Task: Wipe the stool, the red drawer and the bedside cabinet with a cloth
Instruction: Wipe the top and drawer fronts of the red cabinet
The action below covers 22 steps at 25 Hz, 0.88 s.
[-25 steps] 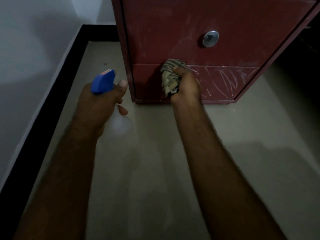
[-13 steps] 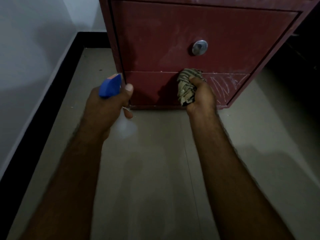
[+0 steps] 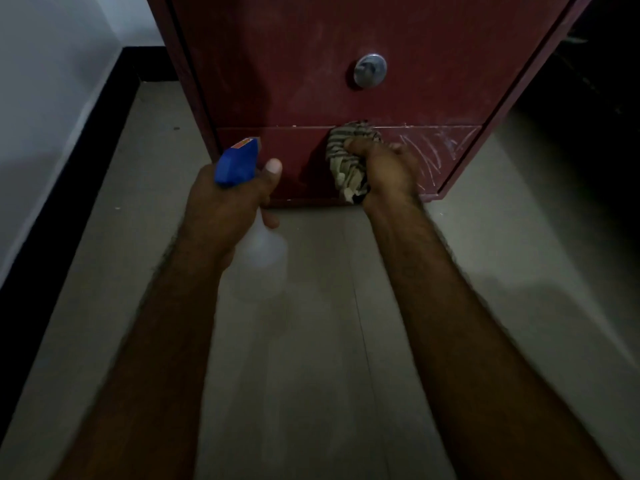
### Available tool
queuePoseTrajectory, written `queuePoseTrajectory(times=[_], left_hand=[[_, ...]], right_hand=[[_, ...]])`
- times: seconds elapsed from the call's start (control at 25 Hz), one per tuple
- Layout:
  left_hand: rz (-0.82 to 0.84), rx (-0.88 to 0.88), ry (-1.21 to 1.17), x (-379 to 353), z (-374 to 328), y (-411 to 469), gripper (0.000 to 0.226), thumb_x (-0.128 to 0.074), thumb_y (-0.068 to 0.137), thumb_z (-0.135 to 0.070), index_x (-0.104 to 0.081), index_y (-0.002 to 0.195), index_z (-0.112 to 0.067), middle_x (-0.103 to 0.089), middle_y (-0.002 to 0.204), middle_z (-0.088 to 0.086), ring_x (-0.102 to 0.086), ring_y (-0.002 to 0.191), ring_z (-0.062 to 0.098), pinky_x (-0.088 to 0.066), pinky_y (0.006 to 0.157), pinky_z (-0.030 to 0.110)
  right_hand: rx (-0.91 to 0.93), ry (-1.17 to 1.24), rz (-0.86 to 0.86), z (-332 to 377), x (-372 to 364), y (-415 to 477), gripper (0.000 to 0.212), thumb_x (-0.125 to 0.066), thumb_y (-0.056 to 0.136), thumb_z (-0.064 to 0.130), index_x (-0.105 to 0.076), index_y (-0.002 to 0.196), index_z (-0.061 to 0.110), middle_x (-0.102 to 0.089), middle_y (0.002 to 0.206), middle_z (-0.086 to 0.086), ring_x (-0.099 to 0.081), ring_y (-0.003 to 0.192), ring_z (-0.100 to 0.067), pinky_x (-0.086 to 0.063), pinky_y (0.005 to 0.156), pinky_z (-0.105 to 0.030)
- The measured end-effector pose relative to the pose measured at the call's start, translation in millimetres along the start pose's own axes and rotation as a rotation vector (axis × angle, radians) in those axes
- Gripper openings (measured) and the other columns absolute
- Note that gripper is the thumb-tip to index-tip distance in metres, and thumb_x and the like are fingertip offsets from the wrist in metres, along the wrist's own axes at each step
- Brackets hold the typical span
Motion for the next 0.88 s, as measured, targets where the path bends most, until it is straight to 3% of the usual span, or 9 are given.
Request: queuePoseTrajectory(times=[0.12,0.24,0.44,0.56,0.64,0.76,0.8,0.88], left_hand=[[0.004,0.002,0.006,-6,3,2,0.042,-0.069,0.093,-0.038,-0.061,0.101,0.003,-0.063,0.082,0.019,-0.069,0.068,0.024,-0.046,0.057,0.003],[0.011,-0.003,0.003,-11,5,5,0.039,-0.071,0.091,-0.041,-0.062,0.095,-0.004,-0.065,0.082,0.014,-0.069,0.058,0.019,-0.053,0.068,0.022],[0.017,0.014,0.005,-14,9,7,0.045,-0.071,0.091,-0.044,-0.064,0.11,-0.004,-0.065,0.083,0.009,-0.069,0.058,0.017,-0.05,0.074,0.026],[0.037,0.009,0.009,-18,9,7,0.033,-0.071,0.091,-0.043,-0.065,0.105,-0.013,-0.065,0.087,0.009,-0.069,0.057,0.017,-0.05,0.072,0.023],[0.045,0.003,0.012,-21,9,4,0.027,-0.07,0.092,-0.042,-0.064,0.109,-0.022,-0.064,0.092,0.011,-0.069,0.057,0.018,-0.052,0.072,0.026],[0.059,0.014,0.014,-24,13,3,0.053,-0.07,0.092,-0.042,-0.056,0.138,-0.019,-0.064,0.096,0.012,-0.069,0.06,0.02,-0.057,0.069,0.03],[0.059,0.014,0.009,-24,14,3,0.055,-0.071,0.092,-0.041,-0.055,0.14,-0.02,-0.064,0.097,0.013,-0.069,0.06,0.022,-0.058,0.068,0.031],[0.053,0.015,-0.01,-22,14,3,0.053,-0.072,0.091,-0.041,-0.057,0.138,-0.021,-0.063,0.096,0.013,-0.069,0.06,0.024,-0.06,0.068,0.034]], right_hand=[[0.01,-0.031,-0.058,-4,-7,-11,0.056,-0.088,0.059,-0.003,-0.062,0.108,-0.007,-0.075,0.082,-0.025,-0.075,0.062,-0.036,-0.062,0.053,-0.052],[0.055,-0.006,-0.172,1,3,-10,0.052,-0.088,0.056,-0.003,-0.057,0.097,0.003,-0.074,0.088,-0.022,-0.076,0.069,-0.039,-0.063,0.055,-0.056],[0.059,0.144,-0.249,9,23,-5,0.048,-0.082,0.071,-0.011,-0.052,0.106,0.004,-0.072,0.085,-0.023,-0.071,0.053,-0.03,-0.057,0.045,-0.039],[0.032,0.067,-0.223,7,20,-2,0.047,-0.086,0.066,-0.005,-0.054,0.099,0.006,-0.074,0.09,-0.028,-0.076,0.069,-0.042,-0.063,0.054,-0.053],[0.037,0.04,-0.214,8,19,-3,0.048,-0.088,0.062,-0.001,-0.056,0.097,0.006,-0.075,0.086,-0.026,-0.076,0.067,-0.041,-0.063,0.056,-0.057],[0.034,0.038,-0.188,1,10,-8,0.046,-0.088,0.062,0.001,-0.058,0.096,0.005,-0.073,0.078,-0.021,-0.071,0.055,-0.03,-0.059,0.047,-0.041],[0.038,-0.003,-0.196,-4,6,-11,0.045,-0.089,0.063,0.003,-0.059,0.095,0.006,-0.073,0.079,-0.017,-0.07,0.055,-0.025,-0.057,0.046,-0.035],[0.049,-0.102,-0.212,-17,-3,-13,0.048,-0.093,0.06,0.012,-0.06,0.094,0.012,-0.075,0.088,-0.011,-0.074,0.065,-0.023,-0.062,0.051,-0.037]])
Point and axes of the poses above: each hand's wrist, its own y-axis towards the middle knuckle, its own x-axis out of the back of the hand, z = x × y, the point moved 4 cm from there along y, towards the middle knuckle
